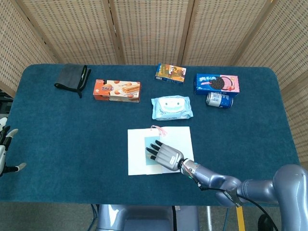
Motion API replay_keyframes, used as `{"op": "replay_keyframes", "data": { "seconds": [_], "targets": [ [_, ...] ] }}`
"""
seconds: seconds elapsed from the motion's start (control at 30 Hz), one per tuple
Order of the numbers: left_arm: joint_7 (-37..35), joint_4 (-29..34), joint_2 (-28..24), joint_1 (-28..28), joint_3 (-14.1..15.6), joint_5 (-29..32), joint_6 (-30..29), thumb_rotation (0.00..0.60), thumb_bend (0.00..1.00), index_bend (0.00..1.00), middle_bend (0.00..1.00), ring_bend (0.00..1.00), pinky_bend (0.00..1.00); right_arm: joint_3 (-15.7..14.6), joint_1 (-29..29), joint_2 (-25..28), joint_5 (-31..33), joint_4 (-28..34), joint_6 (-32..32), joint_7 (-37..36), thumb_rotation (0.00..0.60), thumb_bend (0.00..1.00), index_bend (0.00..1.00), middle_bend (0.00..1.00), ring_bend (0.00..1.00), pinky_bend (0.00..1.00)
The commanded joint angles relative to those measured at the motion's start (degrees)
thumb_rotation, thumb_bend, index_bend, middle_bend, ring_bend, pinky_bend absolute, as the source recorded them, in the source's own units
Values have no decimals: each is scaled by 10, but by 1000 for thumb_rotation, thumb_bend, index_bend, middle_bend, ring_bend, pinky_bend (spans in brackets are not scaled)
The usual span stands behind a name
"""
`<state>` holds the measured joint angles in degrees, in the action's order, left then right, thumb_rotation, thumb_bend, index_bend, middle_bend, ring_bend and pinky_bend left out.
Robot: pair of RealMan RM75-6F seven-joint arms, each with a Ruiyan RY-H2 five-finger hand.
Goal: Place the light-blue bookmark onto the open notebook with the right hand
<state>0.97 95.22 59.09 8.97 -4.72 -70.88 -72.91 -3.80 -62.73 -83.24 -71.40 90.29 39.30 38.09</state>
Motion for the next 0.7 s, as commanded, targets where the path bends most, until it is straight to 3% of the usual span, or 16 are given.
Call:
{"op": "replay_keyframes", "data": {
  "seconds": [0.03, 0.23, 0.3, 0.33, 0.47, 0.5, 0.7],
  "targets": [
    [-1, 1, -1, 0, 0, 0, 0, 600, 0, 0, 0, 0, 0, 9, 5, 13, -11, 17, 15, -12, 600, 1000, 0, 0, 0, 82],
    [-15, 0, -6, -2, 2, -9, 0, 600, 0, 0, 0, 0, 0, 36, 51, 89, -82, 105, 129, -73, 600, 1000, 0, 0, 0, 82],
    [-29, -2, -10, -5, 3, -15, -4, 600, 0, 0, 0, 0, 0, 39, 96, 126, -129, 127, 217, -118, 600, 987, 0, 0, 0, 82],
    [-35, -3, -11, -7, 3, -18, -6, 600, 0, 0, 0, 0, 0, 37, 118, 140, -148, 128, 257, -137, 600, 924, 0, 0, 0, 82],
    [-57, -5, -18, -13, 6, -38, -18, 600, 0, 0, 0, 0, 0, 29, 221, 176, -168, 111, 408, -222, 600, 128, 0, 0, 0, 74],
    [-61, -6, -19, -15, 8, -44, -21, 600, 0, 0, 0, 0, 0, 25, 243, 181, -169, 106, 434, -241, 600, 30, 0, 0, 0, 64],
    [-73, 0, -27, -21, 18, -76, -36, 600, 0, 0, 0, 0, 0, 18, 372, 167, -111, 46, 544, -363, 600, 0, 0, 0, 0, 16]
  ]
}}
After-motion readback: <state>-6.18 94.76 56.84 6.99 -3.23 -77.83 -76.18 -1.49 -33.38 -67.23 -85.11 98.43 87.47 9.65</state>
